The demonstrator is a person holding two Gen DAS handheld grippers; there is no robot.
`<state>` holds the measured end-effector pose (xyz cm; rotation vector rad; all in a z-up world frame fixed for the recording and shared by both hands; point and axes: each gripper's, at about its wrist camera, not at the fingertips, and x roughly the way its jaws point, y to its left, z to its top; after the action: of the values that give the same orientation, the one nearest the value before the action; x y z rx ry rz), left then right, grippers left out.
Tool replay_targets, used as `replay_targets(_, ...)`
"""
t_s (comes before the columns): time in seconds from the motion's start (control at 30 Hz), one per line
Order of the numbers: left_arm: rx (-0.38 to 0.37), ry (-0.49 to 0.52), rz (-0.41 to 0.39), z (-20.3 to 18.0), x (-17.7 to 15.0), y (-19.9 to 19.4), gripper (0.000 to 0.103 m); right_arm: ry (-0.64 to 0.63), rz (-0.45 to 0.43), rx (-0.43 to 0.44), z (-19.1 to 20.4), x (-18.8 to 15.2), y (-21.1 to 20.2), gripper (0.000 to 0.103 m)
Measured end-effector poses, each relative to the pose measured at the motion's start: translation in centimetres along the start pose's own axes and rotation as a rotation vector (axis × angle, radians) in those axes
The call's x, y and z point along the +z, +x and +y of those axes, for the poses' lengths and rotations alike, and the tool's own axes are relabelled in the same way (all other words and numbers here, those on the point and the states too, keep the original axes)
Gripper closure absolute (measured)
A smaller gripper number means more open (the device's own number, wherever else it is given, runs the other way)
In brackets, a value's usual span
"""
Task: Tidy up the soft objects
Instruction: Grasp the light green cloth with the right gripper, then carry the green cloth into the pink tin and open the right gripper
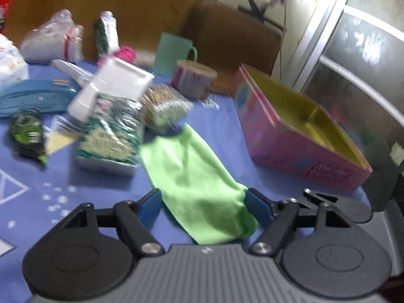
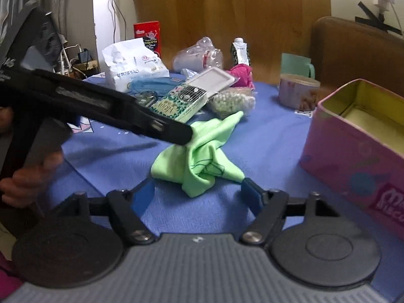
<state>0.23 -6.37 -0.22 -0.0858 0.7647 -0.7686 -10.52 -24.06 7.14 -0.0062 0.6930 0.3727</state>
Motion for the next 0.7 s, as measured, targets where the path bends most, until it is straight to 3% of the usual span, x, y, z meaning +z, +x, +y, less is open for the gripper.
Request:
replay_targets(0.03, -0.006, 0.016, 0.012, -0.4, 0.1, 0.4, 0.050, -0.013, -0.022, -0.007, -0.1, -0.2, 0.1, 0.062)
replay_targets(0.07, -0.050, 0.007, 0.032, -0.7, 0.4, 0.6, 0.072, -0.016, -0.036, -0.004, -0.2, -0.1, 0.4, 0.077)
replay_targets(0.1, -0.095, -0.011, 0.040, -1.0, 0.9, 0.7, 0.081, 0.003, -0.035, -0.001, -0.5, 0.1, 0.7, 0.093)
replay_targets(0.2, -0.138, 0.055, -0.024, -3.6, 2.7, -0.3, 0.081, 0.021, -0.131, -0.035, -1.2, 0.0, -1.2, 0.094)
replay_targets(0.33, -0.221, 0.170, -0.112, -8.6, 6.1, -0.4, 0.079, -0.005, -0.319, -0.184, -2.4, 0.3, -5.4, 0.094)
replay_targets(0.47, -0.291, 0.255, -0.146, -13.4, 8.2, 2.6, 0.079, 0.033, -0.415, -0.335, -5.2, 0.7, -7.8, 0.094)
replay_targets(0.53, -0.311, 0.264, -0.132, -15.0, 8.9, 4.8, 0.078, 0.068, -0.415, -0.399, -7.0, 0.9, -8.2, 0.093)
replay_targets(0.6, -0.303, 0.265, -0.105, -16.1, 9.1, 7.2, 0.072, 0.108, -0.395, -0.436, -9.0, 0.6, -8.4, 0.093)
replay_targets(0.63, -0.279, 0.264, -0.090, -16.5, 8.9, 8.1, 0.066, 0.113, -0.368, -0.447, -10.0, 0.4, -8.1, 0.090)
replay_targets(0.67, -0.239, 0.256, -0.079, -17.0, 9.0, 8.8, 0.051, 0.108, -0.321, -0.469, -10.6, 0.4, -7.4, 0.089)
replay_targets(0.7, -0.201, 0.246, -0.075, -17.1, 9.0, 9.1, 0.042, 0.093, -0.278, -0.493, -11.0, 0.2, -7.0, 0.081)
